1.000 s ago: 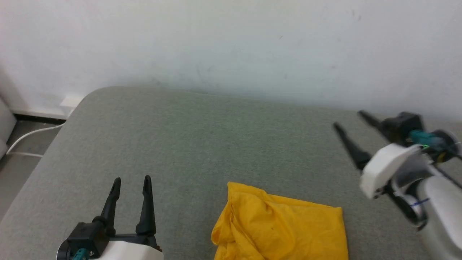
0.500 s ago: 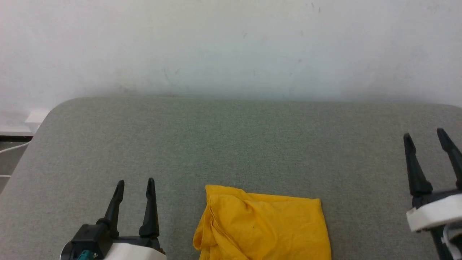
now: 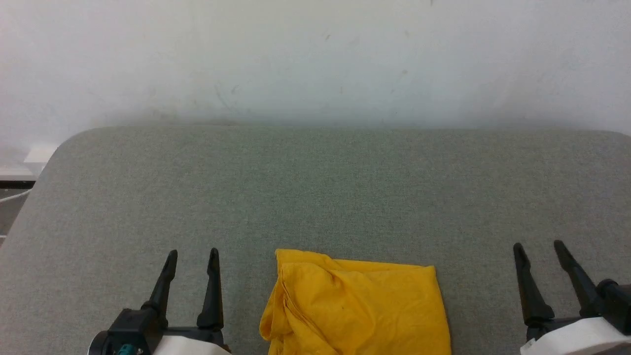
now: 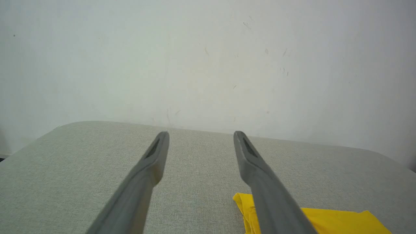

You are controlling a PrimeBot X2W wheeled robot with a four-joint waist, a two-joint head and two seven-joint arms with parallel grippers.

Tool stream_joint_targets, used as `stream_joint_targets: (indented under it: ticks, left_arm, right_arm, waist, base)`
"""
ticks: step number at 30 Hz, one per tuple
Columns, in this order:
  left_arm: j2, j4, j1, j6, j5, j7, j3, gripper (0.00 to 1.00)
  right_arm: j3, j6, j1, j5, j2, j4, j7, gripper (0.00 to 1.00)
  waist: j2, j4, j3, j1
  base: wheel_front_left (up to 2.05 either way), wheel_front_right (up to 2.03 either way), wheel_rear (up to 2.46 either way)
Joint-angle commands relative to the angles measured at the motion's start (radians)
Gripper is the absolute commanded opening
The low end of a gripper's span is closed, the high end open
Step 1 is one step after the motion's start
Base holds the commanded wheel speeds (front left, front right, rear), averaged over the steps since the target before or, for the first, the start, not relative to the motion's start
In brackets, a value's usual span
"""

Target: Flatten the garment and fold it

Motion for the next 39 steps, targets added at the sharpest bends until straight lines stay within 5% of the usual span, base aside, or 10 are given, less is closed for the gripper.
stream_joint_targets:
  ticks: [1,13,21,30,31,32,39]
  left_arm:
    - [-0.001,0.000,-0.003,-0.002,0.010,-0.005,-0.003,1.00]
    - [-0.001,0.030,-0.066,-0.012,0.010,-0.005,-0.024,1.00]
    - [-0.001,0.039,-0.107,-0.021,0.016,-0.005,-0.033,1.00]
    - [-0.001,0.043,-0.124,-0.018,0.011,-0.005,-0.037,1.00]
    - [-0.001,0.042,-0.124,-0.017,0.009,-0.005,-0.039,1.00]
    - [-0.001,0.040,-0.123,-0.017,0.006,-0.005,-0.041,1.00]
    - [-0.001,0.034,-0.124,-0.006,-0.043,-0.005,-0.053,1.00]
  right_arm:
    - [0.010,-0.001,0.013,0.048,-0.008,0.006,0.052,1.00]
    - [0.071,-0.001,-0.001,0.582,-0.119,0.037,0.597,1.00]
    - [0.120,-0.001,-0.091,0.621,-0.104,0.157,0.746,1.00]
    - [0.205,-0.001,-0.174,0.547,-0.065,0.316,0.749,1.00]
    - [0.219,-0.001,-0.179,0.542,-0.065,0.325,0.745,0.95]
    - [0.233,-0.001,-0.185,0.536,-0.069,0.329,0.735,0.00]
    - [0.274,-0.001,-0.232,0.496,-0.118,0.320,0.654,0.00]
  waist:
    - [0.0000,-0.001,0.014,0.0001]
    - [0.0000,0.031,0.115,0.0001]
    - [0.0000,0.081,0.162,0.0001]
    - [0.0000,0.120,0.174,0.0001]
    - [0.0000,0.121,0.173,0.0001]
    - [0.0000,0.120,0.171,0.0001]
    - [0.0000,0.077,0.151,0.0001]
  base:
    - [0.00,0.00,0.00]
    - [0.00,0.00,0.00]
    - [0.00,0.00,0.00]
    - [0.00,0.00,0.00]
    - [0.00,0.00,0.00]
    - [0.00,0.00,0.00]
    - [0.00,0.00,0.00]
